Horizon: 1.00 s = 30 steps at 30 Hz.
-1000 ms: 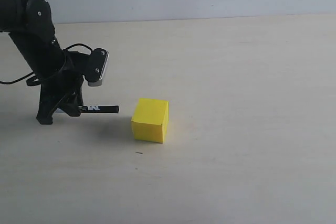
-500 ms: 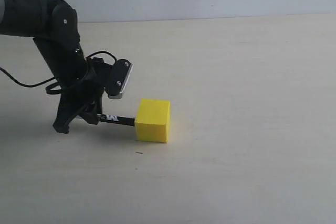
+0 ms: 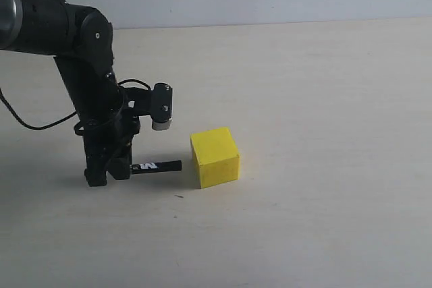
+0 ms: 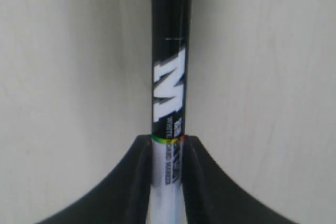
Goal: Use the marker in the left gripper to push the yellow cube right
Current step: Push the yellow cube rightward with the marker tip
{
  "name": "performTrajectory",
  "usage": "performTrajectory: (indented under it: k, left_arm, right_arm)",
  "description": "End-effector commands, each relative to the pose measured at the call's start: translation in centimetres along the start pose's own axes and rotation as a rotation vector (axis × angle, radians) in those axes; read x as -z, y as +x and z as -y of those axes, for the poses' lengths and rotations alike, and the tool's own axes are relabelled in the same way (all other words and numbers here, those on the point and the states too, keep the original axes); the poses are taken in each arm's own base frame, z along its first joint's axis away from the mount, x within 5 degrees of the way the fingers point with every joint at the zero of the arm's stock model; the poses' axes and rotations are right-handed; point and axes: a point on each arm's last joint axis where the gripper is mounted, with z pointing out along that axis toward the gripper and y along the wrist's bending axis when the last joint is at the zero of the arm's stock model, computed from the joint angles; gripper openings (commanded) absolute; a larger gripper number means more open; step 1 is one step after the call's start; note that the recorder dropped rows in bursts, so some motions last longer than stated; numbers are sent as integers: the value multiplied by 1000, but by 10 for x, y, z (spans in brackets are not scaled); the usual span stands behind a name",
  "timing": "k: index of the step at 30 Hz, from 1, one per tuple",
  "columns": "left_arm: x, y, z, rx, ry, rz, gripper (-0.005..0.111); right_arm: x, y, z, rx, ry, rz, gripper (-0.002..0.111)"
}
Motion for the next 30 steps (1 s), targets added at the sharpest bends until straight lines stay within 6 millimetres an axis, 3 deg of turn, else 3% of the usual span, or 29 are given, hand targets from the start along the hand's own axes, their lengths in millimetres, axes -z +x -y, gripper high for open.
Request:
performTrajectory:
  k: [1, 3, 5, 13, 30]
  left_arm:
    - [-1, -12, -5, 92, -32, 119, 0]
    - [-1, -26, -6, 113, -77, 197, 0]
    - [-3, -40, 2, 16, -95, 192, 0]
    - [-2, -24, -7, 9, -117, 136, 0]
    - [-3, -15, -4, -70, -97, 22, 0]
  right_arm:
    - [0, 1, 1, 8, 6, 7, 0]
    - [0, 1, 1, 8, 6, 7, 0]
    - [0, 1, 1, 8, 6, 7, 0]
    - [0, 1, 1, 8, 6, 7, 0]
    - [0, 1, 1, 8, 6, 7, 0]
